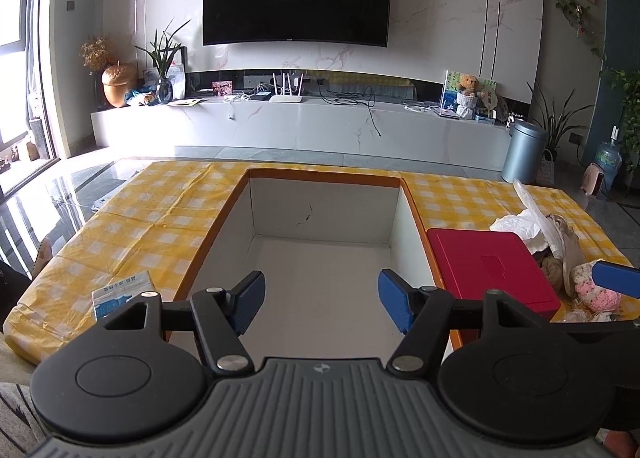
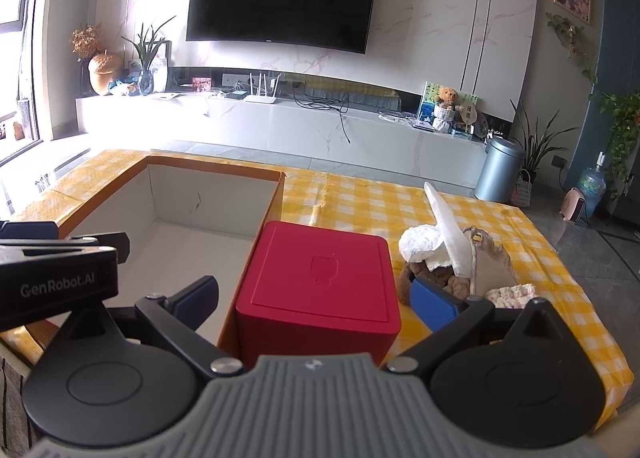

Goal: Organize soft objects

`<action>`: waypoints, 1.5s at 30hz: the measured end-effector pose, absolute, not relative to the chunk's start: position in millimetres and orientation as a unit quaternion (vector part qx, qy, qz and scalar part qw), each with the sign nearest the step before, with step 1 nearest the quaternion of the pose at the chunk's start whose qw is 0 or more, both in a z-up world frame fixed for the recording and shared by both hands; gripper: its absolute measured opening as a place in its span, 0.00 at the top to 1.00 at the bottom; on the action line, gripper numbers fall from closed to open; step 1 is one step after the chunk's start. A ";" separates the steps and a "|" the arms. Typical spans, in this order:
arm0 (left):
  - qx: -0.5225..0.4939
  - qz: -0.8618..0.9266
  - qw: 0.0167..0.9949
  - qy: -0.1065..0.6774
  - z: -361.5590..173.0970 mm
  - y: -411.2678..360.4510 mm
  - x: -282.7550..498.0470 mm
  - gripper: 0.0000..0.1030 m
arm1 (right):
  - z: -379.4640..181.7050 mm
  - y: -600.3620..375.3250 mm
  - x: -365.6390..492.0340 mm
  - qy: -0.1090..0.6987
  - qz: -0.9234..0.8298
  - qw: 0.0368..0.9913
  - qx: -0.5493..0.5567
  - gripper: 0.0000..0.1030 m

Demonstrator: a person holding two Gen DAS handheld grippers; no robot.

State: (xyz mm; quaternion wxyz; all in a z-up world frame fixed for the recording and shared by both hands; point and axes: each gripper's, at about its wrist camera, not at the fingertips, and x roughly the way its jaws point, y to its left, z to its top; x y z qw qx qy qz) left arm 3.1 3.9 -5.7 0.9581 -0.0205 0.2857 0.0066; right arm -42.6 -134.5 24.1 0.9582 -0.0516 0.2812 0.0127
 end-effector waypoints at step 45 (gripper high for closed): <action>-0.031 -0.025 0.968 0.249 -2.2 -0.1 -5.4 0.25 | 22.7 -143.5 -44.9 0.284 -0.005 0.958 -0.039 0.03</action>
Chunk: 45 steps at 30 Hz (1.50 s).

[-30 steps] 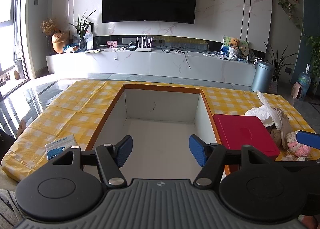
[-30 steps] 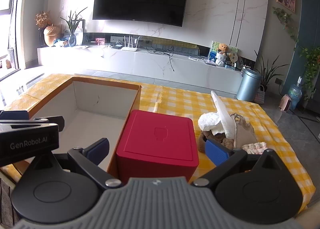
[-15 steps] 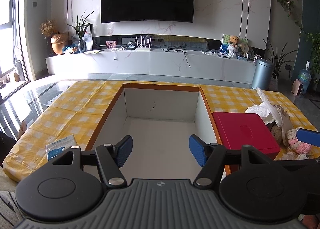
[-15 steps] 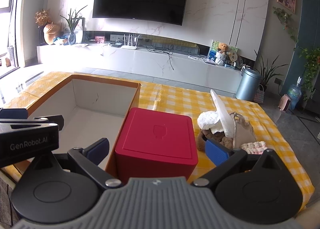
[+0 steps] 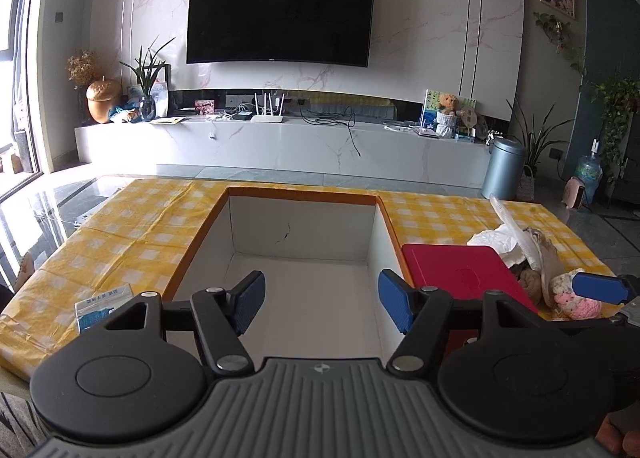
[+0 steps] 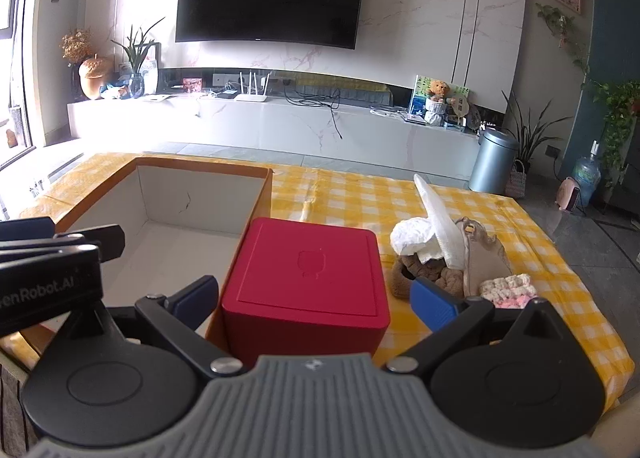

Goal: Organize soft objects

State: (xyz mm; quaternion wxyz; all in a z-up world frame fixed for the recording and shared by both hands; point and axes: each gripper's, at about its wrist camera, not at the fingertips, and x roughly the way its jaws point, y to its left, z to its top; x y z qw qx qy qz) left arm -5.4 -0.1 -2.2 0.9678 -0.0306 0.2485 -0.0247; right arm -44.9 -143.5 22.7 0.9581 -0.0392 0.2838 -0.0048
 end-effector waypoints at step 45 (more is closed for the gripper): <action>0.024 -0.035 0.974 0.224 -1.0 -15.8 2.3 0.13 | -85.3 -240.5 44.2 0.499 0.161 0.771 -0.362 0.23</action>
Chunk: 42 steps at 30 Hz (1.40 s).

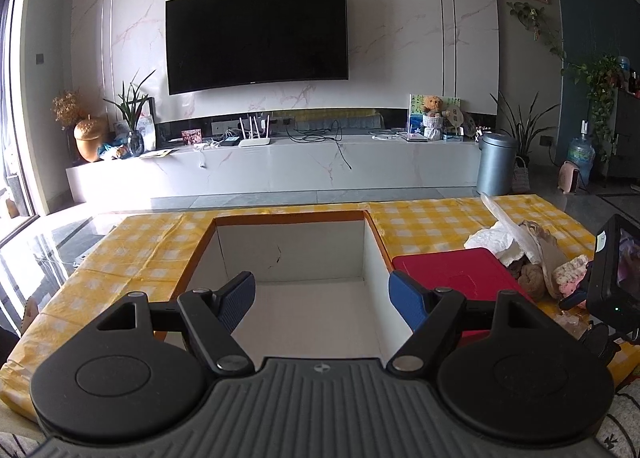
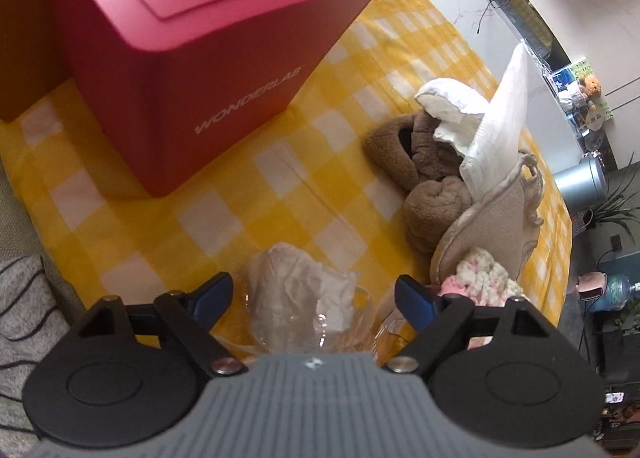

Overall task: Organize soft objects
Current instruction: 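Reach the right tool into the pile and grasp the clear plastic bag, then grasp the pink-and-white crocheted pouch with the left tool while the right holds the bag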

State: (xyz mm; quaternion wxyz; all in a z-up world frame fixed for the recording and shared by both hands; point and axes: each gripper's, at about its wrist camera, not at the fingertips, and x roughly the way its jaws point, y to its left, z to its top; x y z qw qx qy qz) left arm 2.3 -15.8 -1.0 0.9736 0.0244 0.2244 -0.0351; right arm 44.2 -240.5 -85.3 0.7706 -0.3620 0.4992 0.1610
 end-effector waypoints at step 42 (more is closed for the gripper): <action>0.058 -0.313 0.876 0.363 16.1 -179.9 85.6 0.12 | 9.0 -401.4 -44.4 0.202 -0.293 0.922 0.156 0.73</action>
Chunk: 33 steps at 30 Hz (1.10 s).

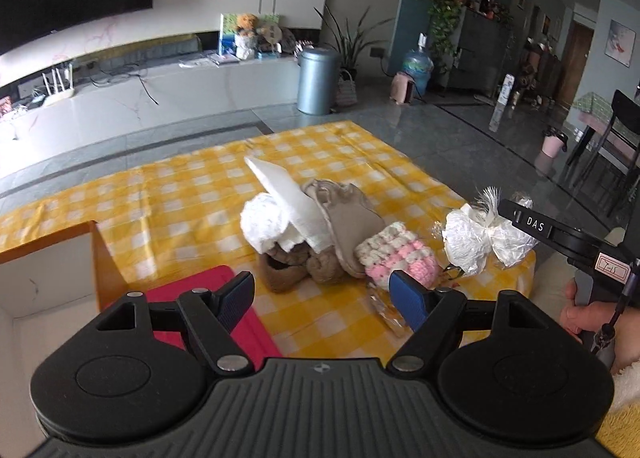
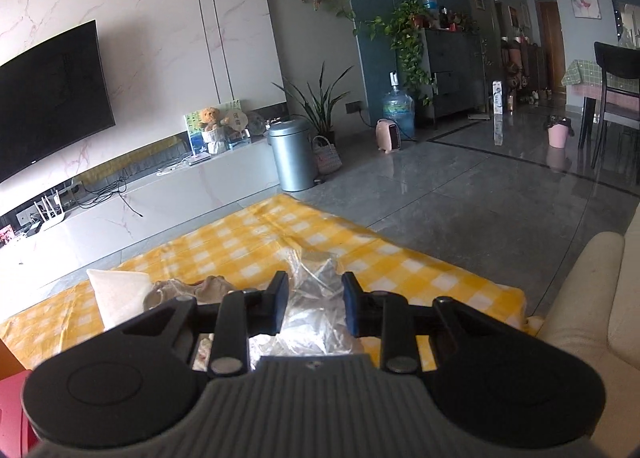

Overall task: Organize soft objects
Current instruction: 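Grasp the pink-and-white crocheted pouch with the left tool while the right holds the bag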

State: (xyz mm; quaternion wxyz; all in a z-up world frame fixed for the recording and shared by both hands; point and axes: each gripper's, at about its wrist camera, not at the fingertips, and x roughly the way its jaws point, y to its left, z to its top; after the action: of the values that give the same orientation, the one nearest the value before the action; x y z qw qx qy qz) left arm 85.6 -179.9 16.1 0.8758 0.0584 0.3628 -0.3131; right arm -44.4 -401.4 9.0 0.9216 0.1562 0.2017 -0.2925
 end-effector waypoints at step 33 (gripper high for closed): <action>0.074 -0.287 0.759 0.580 -104.5 -356.0 191.3 0.03 | -37.9 -486.2 -94.8 0.220 -0.382 0.872 0.211 0.73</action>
State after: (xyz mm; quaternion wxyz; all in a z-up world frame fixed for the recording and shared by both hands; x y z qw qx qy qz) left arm 191.3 -356.0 -104.5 0.7591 0.0735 0.5798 -0.2865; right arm -94.8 -486.2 -37.9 0.8723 0.2113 0.2202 -0.3820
